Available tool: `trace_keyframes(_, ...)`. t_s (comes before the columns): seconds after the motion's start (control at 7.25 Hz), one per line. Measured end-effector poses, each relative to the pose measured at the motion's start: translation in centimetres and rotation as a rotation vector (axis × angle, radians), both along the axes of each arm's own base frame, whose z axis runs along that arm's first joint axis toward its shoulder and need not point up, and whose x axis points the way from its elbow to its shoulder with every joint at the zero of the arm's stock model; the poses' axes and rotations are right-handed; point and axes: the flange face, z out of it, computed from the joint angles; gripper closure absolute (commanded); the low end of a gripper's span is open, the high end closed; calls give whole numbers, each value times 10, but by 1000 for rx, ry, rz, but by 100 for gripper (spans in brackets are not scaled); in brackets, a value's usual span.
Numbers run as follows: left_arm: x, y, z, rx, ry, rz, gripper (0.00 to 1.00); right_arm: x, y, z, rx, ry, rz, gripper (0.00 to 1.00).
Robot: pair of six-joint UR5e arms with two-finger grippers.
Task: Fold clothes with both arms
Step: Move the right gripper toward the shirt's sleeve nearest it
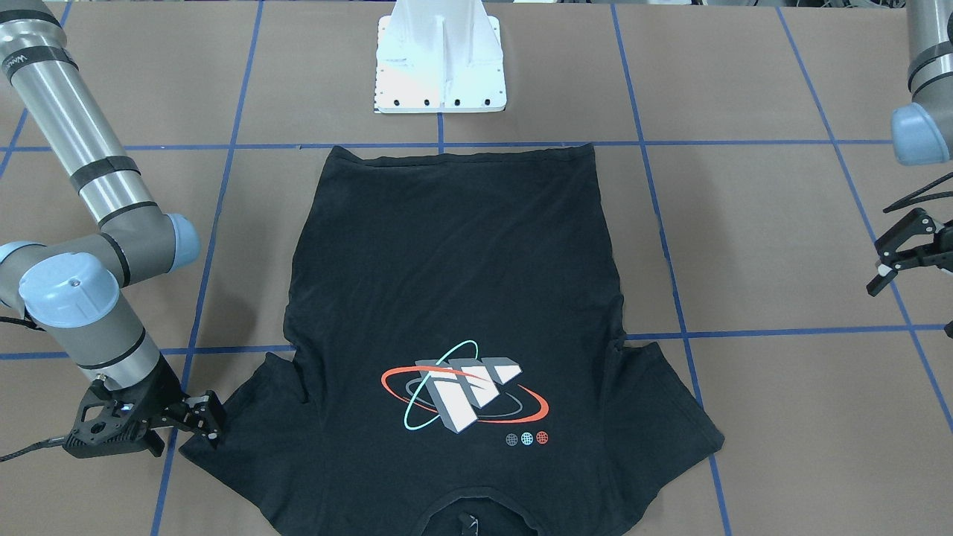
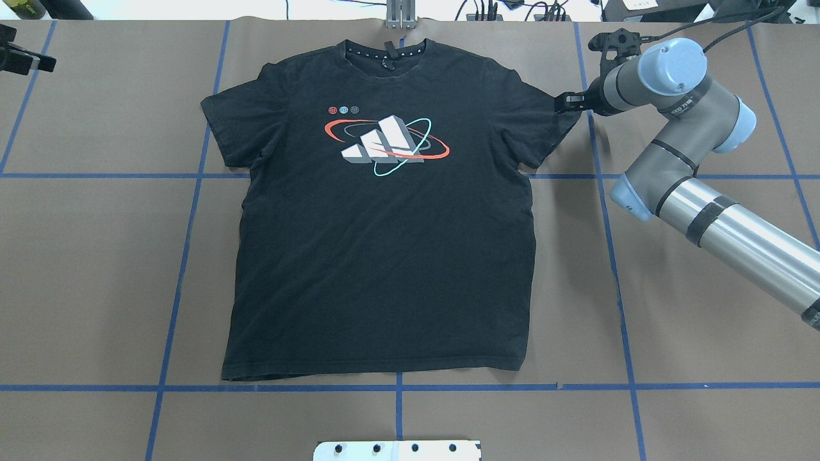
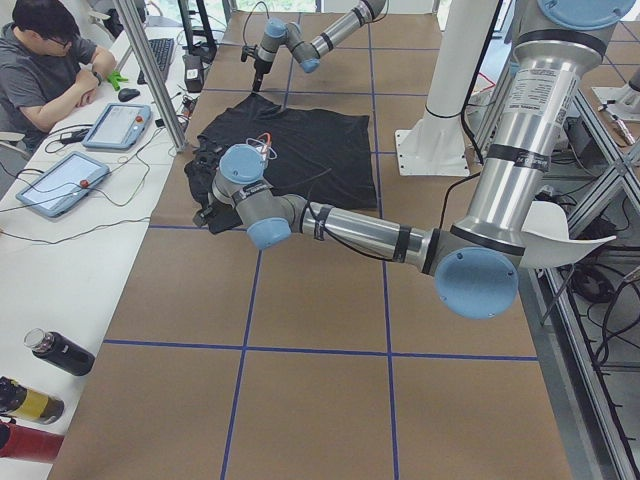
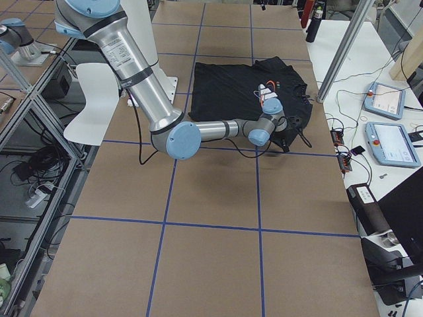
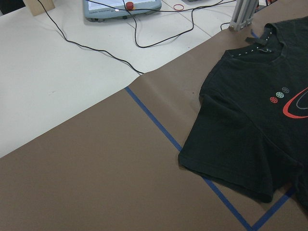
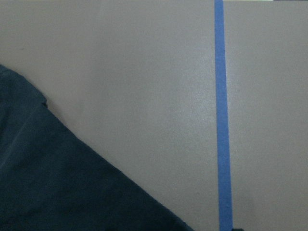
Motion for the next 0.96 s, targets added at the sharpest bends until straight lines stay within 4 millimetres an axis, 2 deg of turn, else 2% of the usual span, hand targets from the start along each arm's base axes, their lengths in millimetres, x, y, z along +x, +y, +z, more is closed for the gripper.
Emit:
trace_keyframes(0.14, 0, 1, 1, -2, -1, 1, 0, 0, 1, 2, 1, 2, 1, 62)
trace_keyframes(0.28, 0, 1, 2, -2, -1, 1, 0, 0, 2, 3, 2, 3, 2, 72)
trace_keyframes(0.41, 0, 1, 2, -1, -1, 1, 0, -1, 2, 4, 2, 3, 1, 72)
trace_keyframes(0.55, 0, 2, 4, -2, -1, 2, 0, -2, 3, 4, 2, 3, -1, 81)
trace_keyframes(0.69, 0, 4, 7, -1, 0, 2, 0, -4, 4, 4, 3, 3, -3, 100)
trace_keyframes(0.96, -1, 7, 10, 5, 1, 2, 0, -5, 4, -3, 12, -4, -3, 100)
